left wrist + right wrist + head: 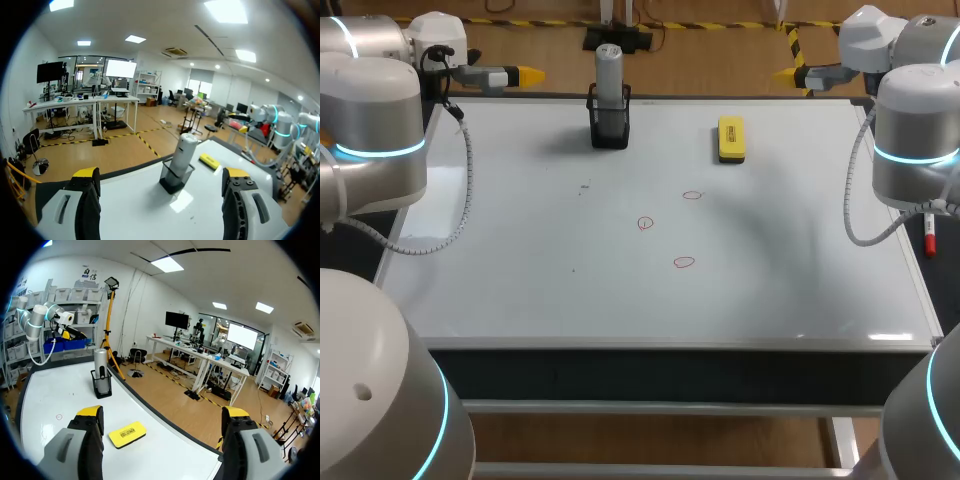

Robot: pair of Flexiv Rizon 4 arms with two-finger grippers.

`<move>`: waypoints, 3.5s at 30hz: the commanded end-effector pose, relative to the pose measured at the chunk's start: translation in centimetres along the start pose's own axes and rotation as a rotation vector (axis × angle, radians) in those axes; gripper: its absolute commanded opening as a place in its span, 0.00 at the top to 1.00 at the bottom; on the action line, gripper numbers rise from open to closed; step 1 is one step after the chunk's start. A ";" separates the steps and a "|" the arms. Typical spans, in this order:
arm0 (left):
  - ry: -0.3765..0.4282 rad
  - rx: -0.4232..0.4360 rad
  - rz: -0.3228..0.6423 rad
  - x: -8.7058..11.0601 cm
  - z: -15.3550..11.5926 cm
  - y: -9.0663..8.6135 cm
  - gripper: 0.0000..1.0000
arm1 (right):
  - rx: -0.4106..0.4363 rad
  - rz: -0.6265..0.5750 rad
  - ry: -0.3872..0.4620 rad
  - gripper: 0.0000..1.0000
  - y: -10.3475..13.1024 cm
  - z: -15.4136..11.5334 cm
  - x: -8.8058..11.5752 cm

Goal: Pick up the inspection probe, press it on each red-marked spot on the whiteboard one by one, put down the probe, pick up the eraser, and wipe off all the red marks.

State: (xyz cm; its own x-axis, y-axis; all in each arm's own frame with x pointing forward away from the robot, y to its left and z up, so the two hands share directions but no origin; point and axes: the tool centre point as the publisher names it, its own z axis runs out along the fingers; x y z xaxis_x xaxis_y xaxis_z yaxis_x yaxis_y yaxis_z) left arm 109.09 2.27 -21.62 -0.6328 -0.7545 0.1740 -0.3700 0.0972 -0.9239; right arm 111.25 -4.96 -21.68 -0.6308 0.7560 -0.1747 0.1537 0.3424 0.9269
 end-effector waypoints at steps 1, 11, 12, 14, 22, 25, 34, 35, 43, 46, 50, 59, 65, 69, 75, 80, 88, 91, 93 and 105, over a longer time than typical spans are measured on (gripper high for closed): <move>-0.001 0.002 0.000 0.0 0.0 0.1 0.00 | 0.001 0.000 0.001 0.00 0.0 0.0 0.0; -0.001 0.002 0.000 0.0 0.0 0.1 0.00 | 0.001 0.000 0.001 0.00 0.0 0.0 0.0; -0.001 0.002 0.000 0.0 0.0 0.1 0.00 | 0.001 0.000 0.001 0.00 0.0 0.0 0.0; -0.001 0.002 0.000 0.0 0.0 0.1 0.00 | 0.001 0.000 0.001 0.00 0.0 0.0 0.0; -0.001 0.002 0.000 0.0 0.0 0.1 0.00 | 0.001 0.000 0.001 0.00 0.0 0.0 0.0; -0.001 0.002 0.000 0.0 0.0 0.1 0.00 | 0.001 0.000 0.001 0.00 0.0 0.0 0.0; -0.001 0.002 0.000 0.0 0.0 0.1 0.00 | 0.001 0.000 0.001 0.00 0.0 0.0 0.0; -0.001 0.002 0.000 0.0 0.0 0.1 0.00 | 0.001 0.000 0.001 0.00 0.0 0.0 0.0; -0.001 0.002 0.000 0.0 0.0 0.1 0.00 | 0.001 0.000 0.001 0.00 0.0 0.0 0.0; -0.001 0.002 0.000 0.0 0.0 0.1 0.00 | 0.001 0.000 0.001 0.00 0.0 0.0 0.0; -0.001 0.002 0.000 0.0 0.0 0.1 0.00 | 0.001 0.000 0.001 0.00 0.0 0.0 0.0; -0.001 0.002 0.000 0.0 0.0 0.1 0.00 | 0.001 0.000 0.001 0.00 0.0 0.0 0.0; -0.001 0.002 0.000 0.0 0.0 0.1 0.00 | 0.001 0.000 0.001 0.00 0.0 0.0 0.0; -0.001 0.002 0.000 0.0 0.0 0.1 0.00 | 0.001 0.000 0.001 0.00 0.0 0.0 0.0; -0.001 0.002 0.000 0.0 0.0 0.1 0.00 | 0.001 0.000 0.001 0.00 0.0 0.0 0.0; 0.038 0.011 0.020 0.0 0.5 -0.1 0.00 | 0.001 0.000 0.001 0.00 0.0 0.0 0.0; 0.239 0.072 0.110 0.2 2.2 -0.6 0.00 | 0.001 0.000 0.001 0.00 0.0 0.0 0.0; 0.335 0.100 0.141 0.7 2.7 -0.7 0.00 | 0.001 0.000 0.001 0.00 0.0 0.0 0.0; 0.381 0.145 0.152 0.9 3.1 -0.7 0.00 | 0.001 0.000 0.001 0.00 0.0 0.0 0.0; 0.575 0.185 0.264 3.1 7.2 -0.3 0.00 | 0.001 0.000 0.001 0.00 0.0 0.0 0.0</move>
State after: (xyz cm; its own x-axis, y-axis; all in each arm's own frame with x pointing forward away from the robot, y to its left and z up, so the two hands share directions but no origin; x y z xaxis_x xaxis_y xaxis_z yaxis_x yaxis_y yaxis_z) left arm 110.78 -3.82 -22.55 -0.9442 -0.3274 0.0358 -0.0672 0.0849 -0.9941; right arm 111.25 -4.95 -21.68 -0.6307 0.7561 -0.1747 0.1537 0.3424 0.9269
